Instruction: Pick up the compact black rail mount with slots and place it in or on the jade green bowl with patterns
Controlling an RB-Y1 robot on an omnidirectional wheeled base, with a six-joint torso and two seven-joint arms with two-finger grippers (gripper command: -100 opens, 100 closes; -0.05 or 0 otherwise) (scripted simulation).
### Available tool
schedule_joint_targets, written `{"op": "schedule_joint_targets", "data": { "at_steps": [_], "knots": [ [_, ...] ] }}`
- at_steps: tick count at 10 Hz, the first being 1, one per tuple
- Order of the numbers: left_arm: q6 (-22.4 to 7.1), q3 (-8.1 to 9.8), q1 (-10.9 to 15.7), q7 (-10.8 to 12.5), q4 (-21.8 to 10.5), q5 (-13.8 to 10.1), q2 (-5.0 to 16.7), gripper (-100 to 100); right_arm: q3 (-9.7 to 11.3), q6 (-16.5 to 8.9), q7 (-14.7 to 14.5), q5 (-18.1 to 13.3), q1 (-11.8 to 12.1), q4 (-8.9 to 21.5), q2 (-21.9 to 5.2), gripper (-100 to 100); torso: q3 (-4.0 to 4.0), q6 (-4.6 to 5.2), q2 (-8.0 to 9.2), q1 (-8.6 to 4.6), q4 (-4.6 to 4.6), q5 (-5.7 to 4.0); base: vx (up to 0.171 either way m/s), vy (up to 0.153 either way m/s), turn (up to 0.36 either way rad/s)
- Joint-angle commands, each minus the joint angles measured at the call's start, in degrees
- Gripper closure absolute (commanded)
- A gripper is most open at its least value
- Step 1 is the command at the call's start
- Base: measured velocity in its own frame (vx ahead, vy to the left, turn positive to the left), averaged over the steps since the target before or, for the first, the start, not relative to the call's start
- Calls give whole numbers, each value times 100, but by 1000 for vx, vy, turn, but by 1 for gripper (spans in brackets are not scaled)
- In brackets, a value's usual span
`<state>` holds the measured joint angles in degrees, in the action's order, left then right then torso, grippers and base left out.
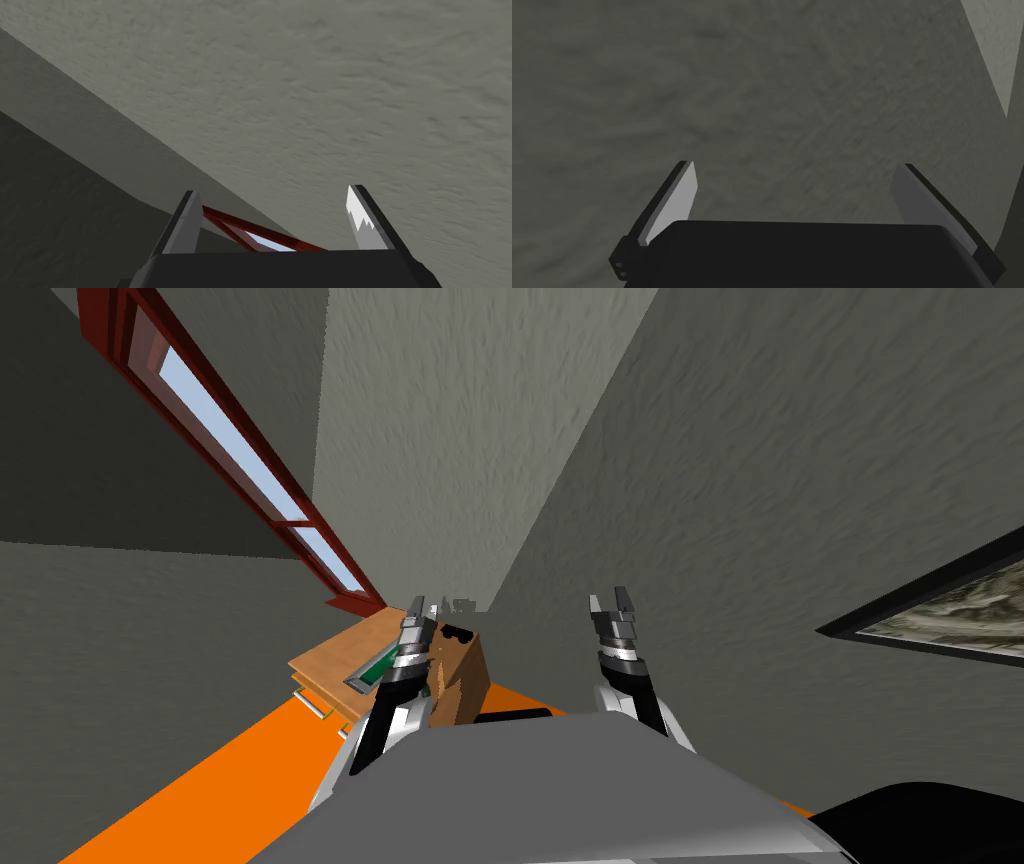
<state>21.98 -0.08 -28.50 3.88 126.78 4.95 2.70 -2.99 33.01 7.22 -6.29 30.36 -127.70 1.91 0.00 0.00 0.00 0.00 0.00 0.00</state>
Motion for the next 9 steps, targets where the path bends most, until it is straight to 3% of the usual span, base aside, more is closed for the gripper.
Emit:
{"op": "schedule_joint_targets", "data": {
  "at_steps": [1,5,6,9],
  "knots": [
    [-128,-37,164,-31,-120,-127,215,-100,0,0,0,0,0,0,0,0,0,0,0,0,0,0,-25,11,-41],
    [-588,-148,693,-140,-619,-525,732,-100,0,0,0,0,-1,0,0,0,12,1,21,10,5,2,-58,22,-61],
    [-588,-148,693,-140,-619,-525,732,-100,0,0,0,0,-1,0,0,0,11,1,19,12,4,3,-36,21,-24],
    [-1058,-239,1254,-259,-1210,-911,1153,-100,0,0,0,0,-1,0,0,0,10,2,18,12,4,3,-64,26,-73]
  ]
}}
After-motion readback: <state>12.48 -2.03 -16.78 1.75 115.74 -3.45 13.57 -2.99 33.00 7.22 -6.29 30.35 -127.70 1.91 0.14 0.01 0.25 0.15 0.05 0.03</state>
